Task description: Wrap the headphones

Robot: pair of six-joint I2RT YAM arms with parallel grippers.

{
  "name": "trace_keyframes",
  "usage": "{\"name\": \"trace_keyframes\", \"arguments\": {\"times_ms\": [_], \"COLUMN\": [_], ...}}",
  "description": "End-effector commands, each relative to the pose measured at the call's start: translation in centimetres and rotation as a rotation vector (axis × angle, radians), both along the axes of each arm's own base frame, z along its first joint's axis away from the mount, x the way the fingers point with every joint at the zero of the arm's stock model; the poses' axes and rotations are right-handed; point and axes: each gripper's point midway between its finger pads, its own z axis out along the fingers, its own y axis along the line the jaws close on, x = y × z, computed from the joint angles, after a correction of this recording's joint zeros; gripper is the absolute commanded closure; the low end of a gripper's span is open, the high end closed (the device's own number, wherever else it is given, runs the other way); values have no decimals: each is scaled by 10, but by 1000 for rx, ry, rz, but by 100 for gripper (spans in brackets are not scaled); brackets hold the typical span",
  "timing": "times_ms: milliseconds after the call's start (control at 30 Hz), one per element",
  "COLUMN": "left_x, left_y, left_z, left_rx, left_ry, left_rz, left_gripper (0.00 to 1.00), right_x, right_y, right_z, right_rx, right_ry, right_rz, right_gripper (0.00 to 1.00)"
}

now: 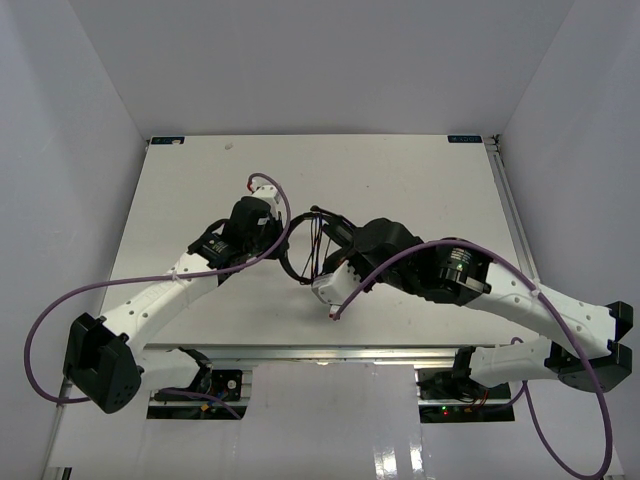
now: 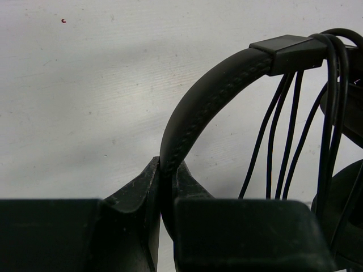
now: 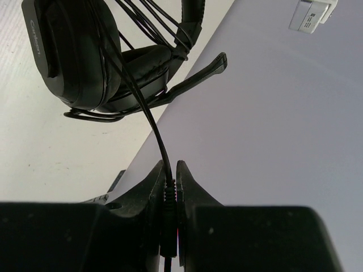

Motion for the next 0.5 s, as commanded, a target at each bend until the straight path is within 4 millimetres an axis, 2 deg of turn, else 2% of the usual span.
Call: {"name": "trace_keyframes", "arguments": {"times_ms": [0, 200, 267, 467], "left_x": [20, 34, 38, 41], "left_y": [6, 7, 6, -3], "left_z": [36, 39, 39, 41], "left_rx": [40, 101, 105, 71], "left_ry": [-93, -94, -94, -83], "left_rz": [32, 41, 44, 25], "left_gripper": [100, 100, 100, 100], "right_x": [-13, -36, -44, -53], "right_y": [3, -6, -12, -19], "right_z": [3, -5, -16, -28], "right_rx": [39, -1, -37, -48], "right_ry": [70, 163, 198, 227], "right_rz": [53, 135, 158, 186], "right_gripper": [92, 92, 92, 92]}}
